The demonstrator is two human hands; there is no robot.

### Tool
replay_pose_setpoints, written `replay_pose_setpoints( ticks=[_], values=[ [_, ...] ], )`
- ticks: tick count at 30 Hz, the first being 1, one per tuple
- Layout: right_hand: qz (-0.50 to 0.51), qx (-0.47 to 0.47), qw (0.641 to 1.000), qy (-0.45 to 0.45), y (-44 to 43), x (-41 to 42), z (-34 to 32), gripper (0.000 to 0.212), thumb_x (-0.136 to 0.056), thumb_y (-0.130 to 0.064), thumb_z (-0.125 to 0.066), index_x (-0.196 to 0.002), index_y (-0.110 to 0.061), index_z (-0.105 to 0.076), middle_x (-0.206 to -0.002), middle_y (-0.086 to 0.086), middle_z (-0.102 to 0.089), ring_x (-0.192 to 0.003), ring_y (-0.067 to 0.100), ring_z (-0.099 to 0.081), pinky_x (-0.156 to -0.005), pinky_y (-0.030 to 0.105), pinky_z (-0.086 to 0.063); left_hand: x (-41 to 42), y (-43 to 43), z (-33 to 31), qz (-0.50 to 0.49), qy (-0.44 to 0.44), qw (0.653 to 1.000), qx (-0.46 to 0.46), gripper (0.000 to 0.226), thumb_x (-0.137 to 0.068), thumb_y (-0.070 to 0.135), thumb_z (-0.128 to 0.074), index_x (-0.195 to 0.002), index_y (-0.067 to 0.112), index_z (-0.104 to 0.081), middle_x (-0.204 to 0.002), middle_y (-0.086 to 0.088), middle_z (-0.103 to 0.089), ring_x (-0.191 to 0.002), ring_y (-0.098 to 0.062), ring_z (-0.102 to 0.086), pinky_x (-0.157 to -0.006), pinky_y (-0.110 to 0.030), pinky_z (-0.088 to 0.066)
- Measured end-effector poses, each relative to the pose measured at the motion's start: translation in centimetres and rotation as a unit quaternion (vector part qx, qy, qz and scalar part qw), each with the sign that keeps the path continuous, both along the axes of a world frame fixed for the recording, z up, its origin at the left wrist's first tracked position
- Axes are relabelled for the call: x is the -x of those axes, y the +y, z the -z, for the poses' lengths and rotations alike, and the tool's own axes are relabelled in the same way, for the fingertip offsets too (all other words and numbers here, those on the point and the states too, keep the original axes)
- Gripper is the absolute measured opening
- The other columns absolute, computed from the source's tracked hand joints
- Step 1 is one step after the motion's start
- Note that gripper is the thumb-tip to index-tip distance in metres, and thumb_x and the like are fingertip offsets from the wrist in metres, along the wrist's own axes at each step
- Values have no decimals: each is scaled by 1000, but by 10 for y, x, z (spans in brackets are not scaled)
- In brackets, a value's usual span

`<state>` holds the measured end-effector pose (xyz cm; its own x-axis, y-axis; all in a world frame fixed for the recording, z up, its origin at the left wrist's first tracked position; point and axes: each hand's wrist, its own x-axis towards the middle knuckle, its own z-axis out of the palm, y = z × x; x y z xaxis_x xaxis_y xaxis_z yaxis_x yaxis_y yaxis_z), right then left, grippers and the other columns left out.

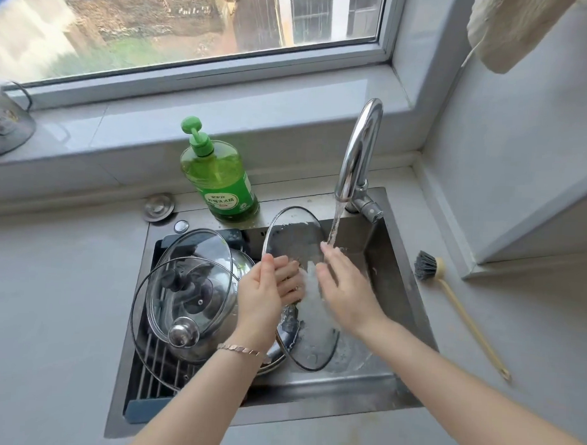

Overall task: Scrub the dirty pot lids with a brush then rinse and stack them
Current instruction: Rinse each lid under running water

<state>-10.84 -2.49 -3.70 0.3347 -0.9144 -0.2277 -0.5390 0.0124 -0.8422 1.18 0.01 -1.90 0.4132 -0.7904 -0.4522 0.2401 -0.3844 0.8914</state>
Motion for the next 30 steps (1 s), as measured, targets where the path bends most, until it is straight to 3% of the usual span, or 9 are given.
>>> replay_pose_setpoints(
  ticks=[3,5,7,9,13,17,21,26,30],
  values=[
    [-152,126,980,39,20,-20,19,77,-88,-67,-6,-145,-18,4,-152,-11,8,-143,5,12,-117,27,8,7,2,-4,-27,36,999,-14,37,-102,27,-34,-98,6,-64,-98,-14,-71,-88,-22,-70,-80,-35,-57],
    [-105,138,984,47,0,-26,24,70,-91,-63,-5,-147,-21,1,-156,-7,5,-143,6,10,-117,29,9,9,3,-8,-27,43,998,-21,39,-102,29,-33,-100,5,-65,-94,-15,-72,-85,-23,-71,-72,-32,-59],
    [-6,61,995,78,-25,-24,21,58,-99,-46,-15,-150,-20,-3,-158,-3,4,-144,8,8,-117,29,7,9,4,-11,-25,54,998,-19,39,-102,30,-33,-97,6,-63,-87,-13,-73,-75,-21,-72,-63,-30,-60],
    [-1,51,994,93,-27,-23,17,57,-101,-38,-16,-150,-15,1,-158,0,8,-143,8,11,-115,25,8,9,4,-14,-22,54,998,-18,38,-102,30,-33,-94,8,-63,-83,-10,-73,-69,-17,-72,-60,-28,-59],
    [-107,130,984,62,-13,-23,17,70,-90,-52,-8,-150,-19,3,-156,-5,12,-141,6,17,-115,26,10,10,3,-17,-17,39,999,-14,38,-102,30,-34,-99,6,-63,-81,-9,-73,-64,-14,-70,-55,-23,-57],
    [51,19,997,52,-46,-24,11,70,-94,-54,-17,-151,-17,0,-158,0,9,-144,14,13,-118,37,6,14,5,-21,20,28,999,0,40,-102,27,-33,-94,2,-63,-77,-13,-73,-67,-21,-72,-56,-29,-59],
    [-97,189,977,28,-29,-40,1,70,-88,-50,-7,-150,-18,-6,-156,-8,1,-144,6,9,-116,27,10,11,4,-25,28,12,1000,1,38,-102,27,-34,-89,9,-66,-71,-9,-73,-60,-17,-70,-49,-24,-55],
    [89,-22,994,53,-62,-40,15,69,-96,-49,-16,-148,-5,-15,-158,10,-10,-145,20,-5,-119,39,-2,8,7,-25,9,27,1000,-12,39,-101,27,-35,-93,0,-62,-81,-16,-73,-67,-23,-72,-58,-32,-60],
    [-78,148,985,52,-20,-51,4,79,-86,-56,-6,-150,-10,-1,-151,-8,11,-141,5,15,-112,20,17,5,9,-23,-7,5,1000,-12,39,-101,27,-37,-89,3,-66,-69,-10,-73,-58,-16,-69,-49,-25,-56]
  ],
)
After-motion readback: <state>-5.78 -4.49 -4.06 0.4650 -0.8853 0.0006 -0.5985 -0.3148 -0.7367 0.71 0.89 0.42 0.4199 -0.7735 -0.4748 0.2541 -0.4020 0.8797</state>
